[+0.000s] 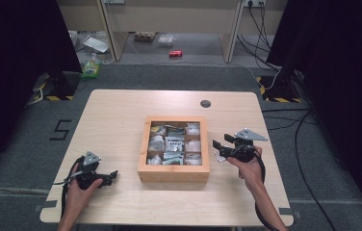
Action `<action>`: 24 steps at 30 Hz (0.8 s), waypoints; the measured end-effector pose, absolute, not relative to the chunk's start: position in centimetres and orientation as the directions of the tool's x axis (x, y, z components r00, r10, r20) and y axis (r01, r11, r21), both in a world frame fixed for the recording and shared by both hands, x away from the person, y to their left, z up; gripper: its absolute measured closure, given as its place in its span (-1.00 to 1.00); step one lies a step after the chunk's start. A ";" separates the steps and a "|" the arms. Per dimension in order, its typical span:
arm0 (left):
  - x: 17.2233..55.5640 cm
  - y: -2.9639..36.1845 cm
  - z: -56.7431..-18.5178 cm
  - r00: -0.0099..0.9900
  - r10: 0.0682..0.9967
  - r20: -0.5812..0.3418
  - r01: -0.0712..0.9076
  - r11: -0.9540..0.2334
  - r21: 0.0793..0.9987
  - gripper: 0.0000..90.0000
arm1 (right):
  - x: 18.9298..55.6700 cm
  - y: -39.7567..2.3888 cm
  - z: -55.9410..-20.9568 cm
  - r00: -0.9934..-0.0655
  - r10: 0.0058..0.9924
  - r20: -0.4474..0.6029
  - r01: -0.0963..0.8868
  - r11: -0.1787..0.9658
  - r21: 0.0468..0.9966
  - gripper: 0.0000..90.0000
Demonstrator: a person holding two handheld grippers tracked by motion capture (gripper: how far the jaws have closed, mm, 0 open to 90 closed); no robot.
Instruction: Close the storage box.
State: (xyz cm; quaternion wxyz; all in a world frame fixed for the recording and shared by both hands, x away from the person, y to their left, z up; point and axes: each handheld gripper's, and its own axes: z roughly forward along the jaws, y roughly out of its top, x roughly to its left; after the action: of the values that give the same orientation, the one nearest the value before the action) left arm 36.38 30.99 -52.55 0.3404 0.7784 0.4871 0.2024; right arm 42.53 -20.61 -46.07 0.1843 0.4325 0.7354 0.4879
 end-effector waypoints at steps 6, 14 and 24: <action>36.4 31.0 -52.6 0.443 0.896 -0.020 0.622 -0.292 0.726 -1.00 | 43.0 -21.5 -47.0 -0.529 0.833 0.164 0.501 0.150 0.852 -0.20; 36.4 31.0 -52.6 0.443 0.896 -0.017 0.621 -0.293 0.727 -1.00 | 43.3 -22.8 -46.7 -0.492 0.850 0.191 0.513 0.106 0.852 -0.27; 36.3 31.0 -52.6 0.444 0.896 -0.020 0.621 -0.292 0.728 -1.00 | 43.5 -23.2 -46.5 -0.473 0.860 0.193 0.538 0.108 0.836 -0.32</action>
State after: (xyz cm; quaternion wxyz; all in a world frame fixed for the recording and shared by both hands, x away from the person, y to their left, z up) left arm 36.27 30.98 -52.57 0.3416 0.7780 0.4874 0.2014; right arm 43.47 -23.20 -46.52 0.1745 0.4830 0.7237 0.4610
